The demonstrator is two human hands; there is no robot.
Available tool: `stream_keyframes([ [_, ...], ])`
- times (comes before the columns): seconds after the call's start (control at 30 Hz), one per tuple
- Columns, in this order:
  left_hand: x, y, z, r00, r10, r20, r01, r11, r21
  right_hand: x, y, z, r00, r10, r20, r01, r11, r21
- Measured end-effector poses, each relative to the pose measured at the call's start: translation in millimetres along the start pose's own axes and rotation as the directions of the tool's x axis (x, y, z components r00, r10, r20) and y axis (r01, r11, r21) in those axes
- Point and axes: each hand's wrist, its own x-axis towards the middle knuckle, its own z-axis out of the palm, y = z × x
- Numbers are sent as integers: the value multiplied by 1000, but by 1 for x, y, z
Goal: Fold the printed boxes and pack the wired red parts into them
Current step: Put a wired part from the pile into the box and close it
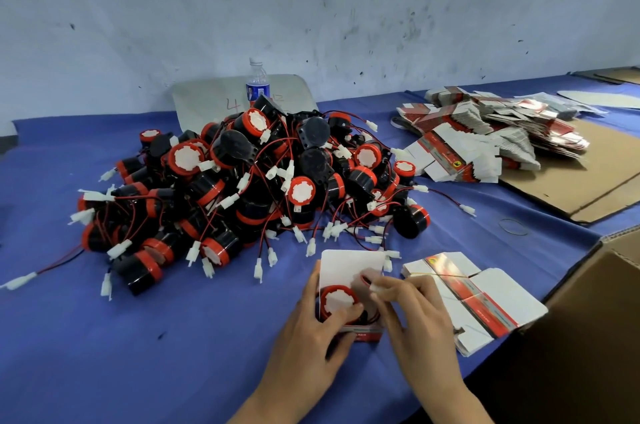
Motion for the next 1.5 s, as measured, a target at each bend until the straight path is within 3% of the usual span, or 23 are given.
stream_keyframes([
  [0.13, 0, 0, 2, 999, -22, 32, 21, 998, 53, 15, -14, -14, 941, -108, 320, 162, 976, -149],
  [0.2, 0, -1, 3, 999, -12, 31, 11, 999, 41, 23, -26, -17, 864, -97, 495, 213, 960, -183],
  [0.33, 1, -1, 3, 999, 12, -34, -14, 999, -40, 39, -44, -20, 670, 56, 740, 271, 910, -315],
  [0.53, -1, 1, 4, 994, 32, -109, -38, 998, -50, 49, -45, -13, 552, 182, 814, 252, 894, -371],
  [0.7, 0, 0, 5, 998, -13, -54, 11, 1000, -22, 59, -43, -2, 399, 180, 899, 419, 836, -354],
  [0.9, -1, -2, 5, 998, 0, -58, -3, 999, -44, 61, -19, -4, 456, 25, 890, 527, 797, -293],
  [1.07, -2, 1, 5, 996, -71, -48, 64, 989, -131, 65, 5, -5, 546, -46, 836, 397, 893, -210],
  [1.2, -4, 3, 2, 983, -155, -94, 117, 940, -321, 72, 17, 2, 532, -43, 846, 336, 927, -165],
  [1.27, -4, 5, 1, 984, -123, -130, 85, 960, -267, 72, 18, 5, 538, -77, 839, 314, 942, -115],
  [1.37, -3, 6, 1, 972, 21, -233, -25, 1000, -13, 69, 17, 10, 595, -146, 790, 317, 946, -63],
  [1.5, -1, 8, 1, 957, 99, -274, -66, 989, 129, 56, 14, 19, 680, -114, 724, 361, 912, -196],
])
